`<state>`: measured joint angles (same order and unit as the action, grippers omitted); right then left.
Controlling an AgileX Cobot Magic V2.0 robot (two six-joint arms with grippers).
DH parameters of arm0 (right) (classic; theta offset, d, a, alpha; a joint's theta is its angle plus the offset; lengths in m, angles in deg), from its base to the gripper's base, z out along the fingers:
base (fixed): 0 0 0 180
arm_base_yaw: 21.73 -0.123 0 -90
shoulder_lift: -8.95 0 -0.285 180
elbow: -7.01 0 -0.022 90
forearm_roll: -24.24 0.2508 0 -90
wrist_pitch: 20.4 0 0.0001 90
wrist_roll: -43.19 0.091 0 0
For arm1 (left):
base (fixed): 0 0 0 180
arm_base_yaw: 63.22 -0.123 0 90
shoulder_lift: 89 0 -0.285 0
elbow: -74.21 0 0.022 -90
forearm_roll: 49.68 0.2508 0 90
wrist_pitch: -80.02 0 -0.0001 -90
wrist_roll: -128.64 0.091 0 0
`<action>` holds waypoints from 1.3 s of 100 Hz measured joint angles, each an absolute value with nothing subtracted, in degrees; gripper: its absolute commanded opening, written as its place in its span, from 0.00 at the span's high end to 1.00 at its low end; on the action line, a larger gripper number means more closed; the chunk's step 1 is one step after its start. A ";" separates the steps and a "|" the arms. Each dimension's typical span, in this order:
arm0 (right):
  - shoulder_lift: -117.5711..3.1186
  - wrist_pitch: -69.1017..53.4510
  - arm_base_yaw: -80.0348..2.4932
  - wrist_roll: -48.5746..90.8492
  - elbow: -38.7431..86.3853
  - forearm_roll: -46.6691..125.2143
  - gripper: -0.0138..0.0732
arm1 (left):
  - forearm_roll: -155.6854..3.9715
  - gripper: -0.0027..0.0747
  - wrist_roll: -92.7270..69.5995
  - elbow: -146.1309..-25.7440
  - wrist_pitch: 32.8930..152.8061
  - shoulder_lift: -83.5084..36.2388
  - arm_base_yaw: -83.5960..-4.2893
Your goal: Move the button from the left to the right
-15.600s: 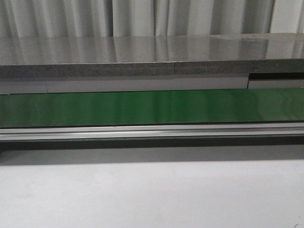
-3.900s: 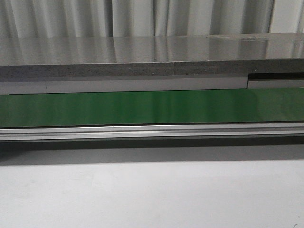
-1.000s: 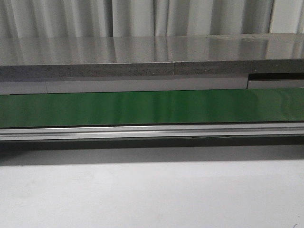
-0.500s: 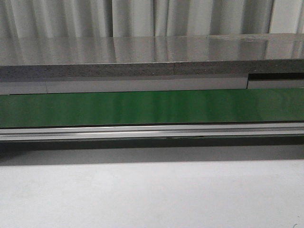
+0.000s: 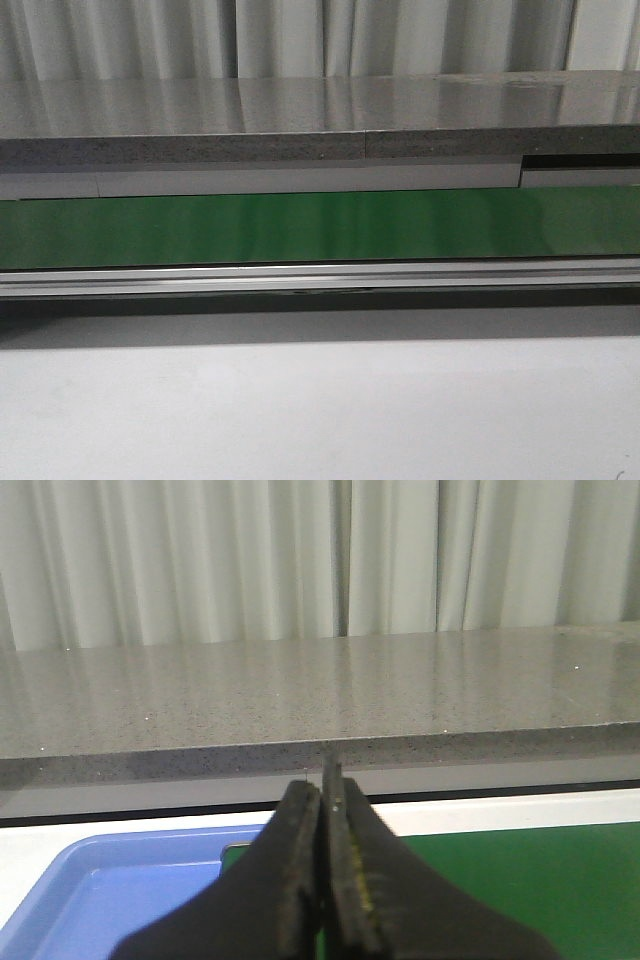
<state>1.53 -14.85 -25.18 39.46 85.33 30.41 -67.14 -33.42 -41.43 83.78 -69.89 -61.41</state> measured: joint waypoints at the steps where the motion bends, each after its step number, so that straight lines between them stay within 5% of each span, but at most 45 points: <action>1: 1.53 -14.85 -25.18 39.46 85.46 30.42 0.92 | -67.14 0.99 -33.42 -41.43 83.78 -69.89 -61.41; 130: 1.65 -15.65 -25.18 39.59 85.78 30.18 0.92 | -67.14 0.99 -33.42 -41.43 83.78 -69.89 -61.41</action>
